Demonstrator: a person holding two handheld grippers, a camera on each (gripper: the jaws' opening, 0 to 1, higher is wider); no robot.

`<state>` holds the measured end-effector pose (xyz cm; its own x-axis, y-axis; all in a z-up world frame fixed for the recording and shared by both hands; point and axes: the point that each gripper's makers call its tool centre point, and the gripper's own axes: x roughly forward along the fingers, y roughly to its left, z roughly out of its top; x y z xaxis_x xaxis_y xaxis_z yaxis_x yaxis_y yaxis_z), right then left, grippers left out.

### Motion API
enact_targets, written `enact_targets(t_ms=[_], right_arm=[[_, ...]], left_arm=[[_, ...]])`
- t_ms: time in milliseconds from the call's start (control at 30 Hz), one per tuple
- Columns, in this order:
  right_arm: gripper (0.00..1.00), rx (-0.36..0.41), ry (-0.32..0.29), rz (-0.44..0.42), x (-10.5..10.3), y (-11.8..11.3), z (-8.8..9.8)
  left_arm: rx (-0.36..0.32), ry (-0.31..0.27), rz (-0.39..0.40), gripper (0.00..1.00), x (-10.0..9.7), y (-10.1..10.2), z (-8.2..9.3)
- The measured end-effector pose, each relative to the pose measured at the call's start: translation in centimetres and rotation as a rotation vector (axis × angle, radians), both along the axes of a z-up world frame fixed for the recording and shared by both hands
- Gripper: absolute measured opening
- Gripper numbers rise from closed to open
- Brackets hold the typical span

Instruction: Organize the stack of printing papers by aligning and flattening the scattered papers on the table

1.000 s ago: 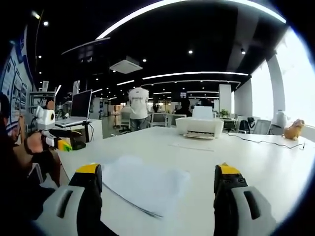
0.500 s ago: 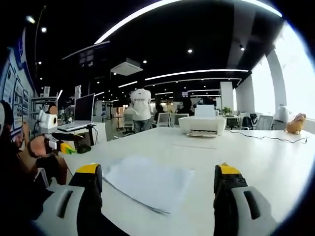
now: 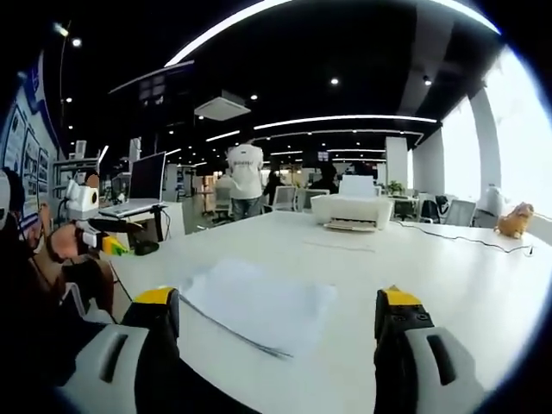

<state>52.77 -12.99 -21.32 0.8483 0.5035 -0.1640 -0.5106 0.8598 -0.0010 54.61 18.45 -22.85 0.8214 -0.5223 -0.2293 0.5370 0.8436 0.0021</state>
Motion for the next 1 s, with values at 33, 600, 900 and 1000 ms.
enact_targets(t_ms=[33,600,900,1000], right_arm=[[0.89,-0.005,0.0,0.001,-0.1,0.0,-0.1],[0.89,-0.037,0.018,0.008,-1.9,-0.5,-0.5],[0.89,-0.034,0.014,-0.007,-2.2,-1.2,-0.3],[0.89,-0.037,0.011,-0.008,-2.3,-1.2,-0.1]], left_arm=[[0.001,0.001,-0.001,0.94,0.0,0.0,0.0],[0.023,0.015,-0.02,0.93,-1.5,-0.1,0.0],[0.027,0.014,-0.02,0.93,-1.7,0.0,0.0],[0.028,0.017,-0.021,0.93,-1.7,0.0,-0.1]])
